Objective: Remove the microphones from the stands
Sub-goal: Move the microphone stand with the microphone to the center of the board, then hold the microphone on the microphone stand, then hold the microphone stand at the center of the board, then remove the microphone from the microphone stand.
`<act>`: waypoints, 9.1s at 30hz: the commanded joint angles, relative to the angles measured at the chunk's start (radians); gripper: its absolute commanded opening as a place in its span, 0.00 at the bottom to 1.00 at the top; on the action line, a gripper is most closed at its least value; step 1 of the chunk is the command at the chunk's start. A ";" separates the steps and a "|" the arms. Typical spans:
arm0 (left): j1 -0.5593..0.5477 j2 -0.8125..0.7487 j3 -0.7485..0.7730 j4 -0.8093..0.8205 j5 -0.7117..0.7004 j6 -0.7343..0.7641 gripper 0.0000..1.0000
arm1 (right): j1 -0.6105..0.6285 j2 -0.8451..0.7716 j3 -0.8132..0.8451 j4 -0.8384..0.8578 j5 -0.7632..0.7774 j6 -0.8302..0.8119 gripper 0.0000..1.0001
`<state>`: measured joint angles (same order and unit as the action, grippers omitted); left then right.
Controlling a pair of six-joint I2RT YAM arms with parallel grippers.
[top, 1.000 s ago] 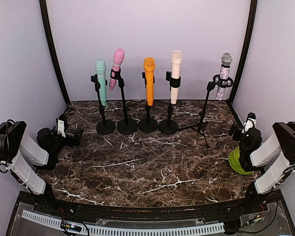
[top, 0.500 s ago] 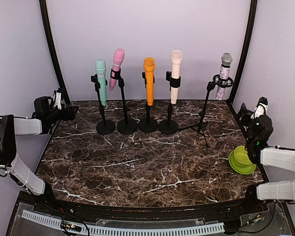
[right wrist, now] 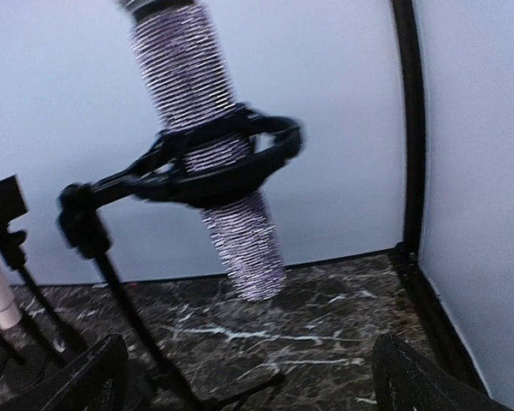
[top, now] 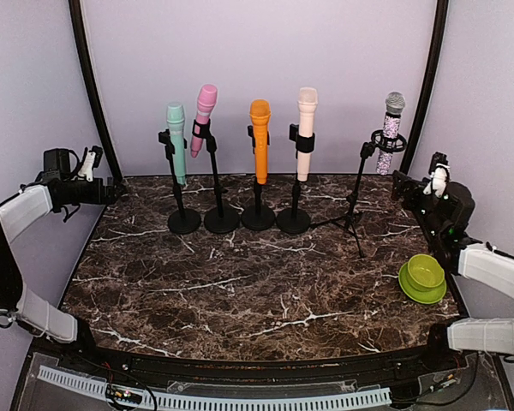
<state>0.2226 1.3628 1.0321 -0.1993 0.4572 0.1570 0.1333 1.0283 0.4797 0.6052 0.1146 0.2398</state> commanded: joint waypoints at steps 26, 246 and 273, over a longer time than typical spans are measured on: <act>0.001 -0.195 -0.106 -0.217 0.225 0.087 0.99 | 0.230 0.368 0.262 0.008 -0.020 -0.147 0.45; -1.056 0.264 0.939 -0.017 0.112 0.064 0.16 | 1.164 0.795 0.553 -0.232 0.471 -0.021 0.00; -1.044 0.027 0.959 -0.101 -0.143 0.254 0.17 | 1.157 0.783 0.567 -0.301 0.510 -0.024 0.00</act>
<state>-0.8288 1.4837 1.9488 -0.2199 0.4397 0.3382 1.2980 1.7931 1.0603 0.4393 0.6338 0.2108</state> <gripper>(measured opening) 0.421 0.076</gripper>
